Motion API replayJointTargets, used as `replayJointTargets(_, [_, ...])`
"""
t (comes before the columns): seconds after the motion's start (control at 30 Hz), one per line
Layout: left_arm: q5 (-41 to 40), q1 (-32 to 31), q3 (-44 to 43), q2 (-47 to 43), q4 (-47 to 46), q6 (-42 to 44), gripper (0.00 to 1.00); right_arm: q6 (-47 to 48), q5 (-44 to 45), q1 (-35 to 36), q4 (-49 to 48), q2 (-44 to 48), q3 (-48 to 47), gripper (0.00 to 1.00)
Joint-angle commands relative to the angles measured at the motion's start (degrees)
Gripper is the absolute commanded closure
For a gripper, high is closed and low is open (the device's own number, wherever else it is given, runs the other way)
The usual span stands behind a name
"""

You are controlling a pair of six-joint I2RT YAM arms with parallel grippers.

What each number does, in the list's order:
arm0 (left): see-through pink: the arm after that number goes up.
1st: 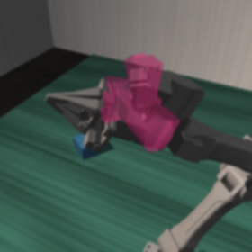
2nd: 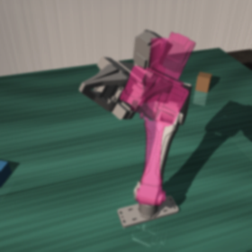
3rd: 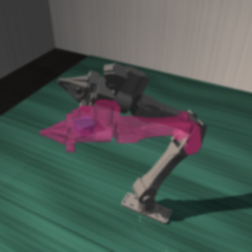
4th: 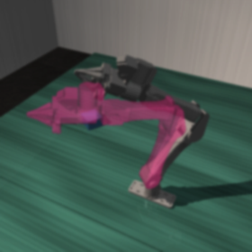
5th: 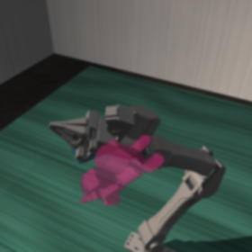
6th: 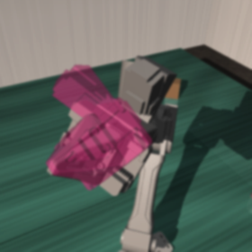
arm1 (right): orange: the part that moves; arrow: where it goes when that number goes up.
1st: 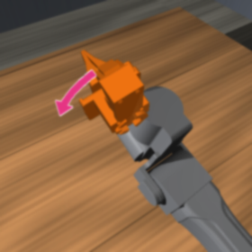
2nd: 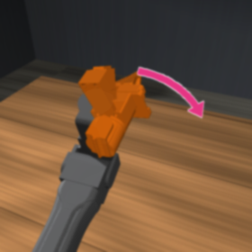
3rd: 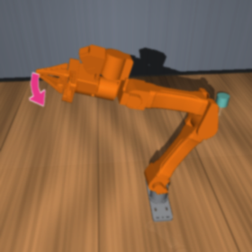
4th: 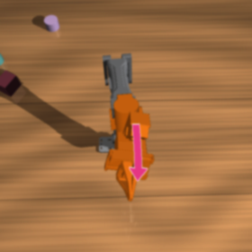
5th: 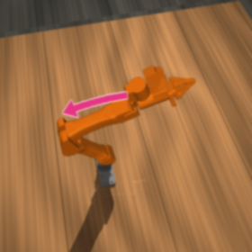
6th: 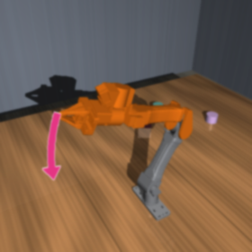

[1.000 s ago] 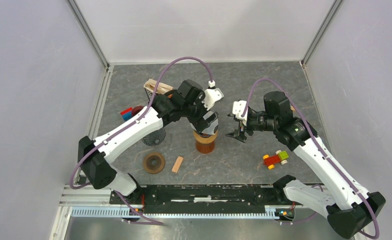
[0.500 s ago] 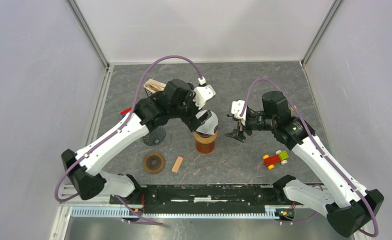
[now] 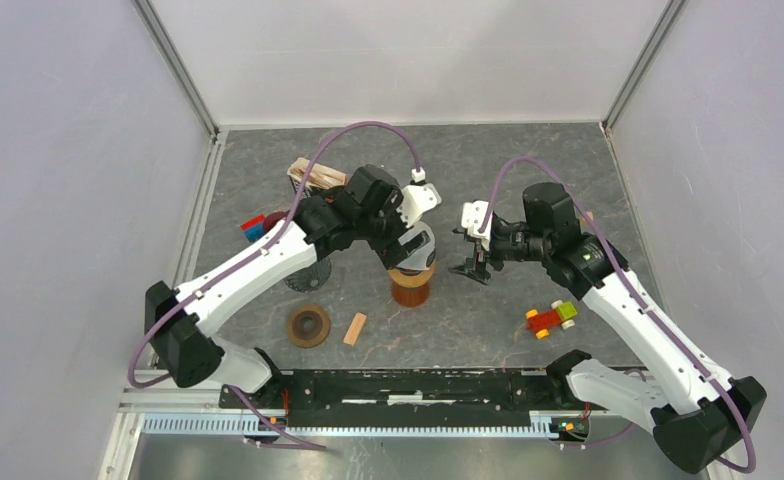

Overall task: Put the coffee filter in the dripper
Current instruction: Place the coffee filter in the coffee dripper.

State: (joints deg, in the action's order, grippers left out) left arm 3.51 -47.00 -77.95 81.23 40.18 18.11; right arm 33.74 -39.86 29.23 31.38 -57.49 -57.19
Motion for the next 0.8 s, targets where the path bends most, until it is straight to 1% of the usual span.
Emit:
replayJointTargets(0.0, [2.19,-0.19,-0.62,1.60,-0.90,2.72,0.00,0.27,0.21,-0.06,-1.69,1.06,0.98,0.21])
replayJointTargets(0.13, [3.25,-0.19,-0.99,3.28,1.28,2.83,0.00,0.39,-0.29,-0.05,-1.59,0.50,1.25,0.21])
replayJointTargets(0.47, [3.35,-0.19,-1.23,6.94,1.55,2.92,0.00,0.18,-0.93,-0.06,-1.84,0.38,1.29,0.21])
replayJointTargets(0.77, [1.82,-0.19,-4.00,6.85,2.34,3.64,0.00,0.13,-0.36,-0.05,-1.83,0.80,1.67,0.21])
